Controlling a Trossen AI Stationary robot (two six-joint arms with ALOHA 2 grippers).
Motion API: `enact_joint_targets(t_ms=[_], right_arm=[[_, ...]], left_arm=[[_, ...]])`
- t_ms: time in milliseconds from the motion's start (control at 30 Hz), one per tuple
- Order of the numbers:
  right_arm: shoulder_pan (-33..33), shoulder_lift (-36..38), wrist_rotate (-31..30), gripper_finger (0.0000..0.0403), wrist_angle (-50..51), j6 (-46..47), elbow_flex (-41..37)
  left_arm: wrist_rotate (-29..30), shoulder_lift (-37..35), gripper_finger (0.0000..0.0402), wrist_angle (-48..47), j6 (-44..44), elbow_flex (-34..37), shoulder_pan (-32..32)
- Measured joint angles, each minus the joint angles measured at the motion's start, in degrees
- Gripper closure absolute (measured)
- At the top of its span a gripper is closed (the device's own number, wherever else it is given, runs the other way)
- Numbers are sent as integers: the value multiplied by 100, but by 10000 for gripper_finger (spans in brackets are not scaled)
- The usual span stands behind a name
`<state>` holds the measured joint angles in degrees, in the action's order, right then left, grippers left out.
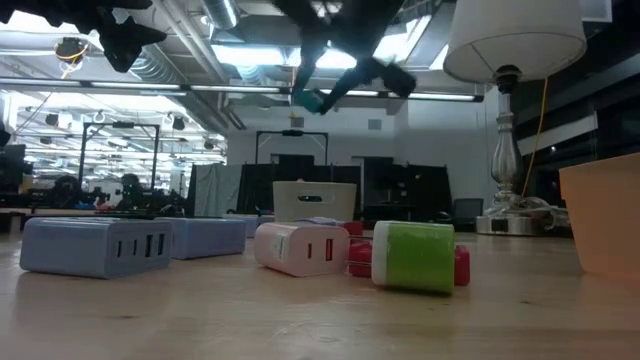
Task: Pick & Place Office items
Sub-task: Put the blue digital timer into the gray bin, then put the red digital timer into the gray bin
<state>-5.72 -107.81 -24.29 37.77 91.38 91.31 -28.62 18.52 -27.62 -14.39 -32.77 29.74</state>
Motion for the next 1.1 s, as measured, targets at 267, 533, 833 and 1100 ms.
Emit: enact_joint_targets(t_ms=[267,533,833,1100], right_arm=[[1452,0,801,253,-693,-2149,0],[2645,0,1611,253,-1206,-3287,0],[2984,0,2107,172,-1203,-3785,4],[2999,-35,2157,143,-1198,-3783,11]], left_arm=[[200,0,190,74,-225,0,0],[729,0,190,83,-286,0,2],[1115,0,190,85,-439,0,2],[1214,0,190,85,-496,0,2]])
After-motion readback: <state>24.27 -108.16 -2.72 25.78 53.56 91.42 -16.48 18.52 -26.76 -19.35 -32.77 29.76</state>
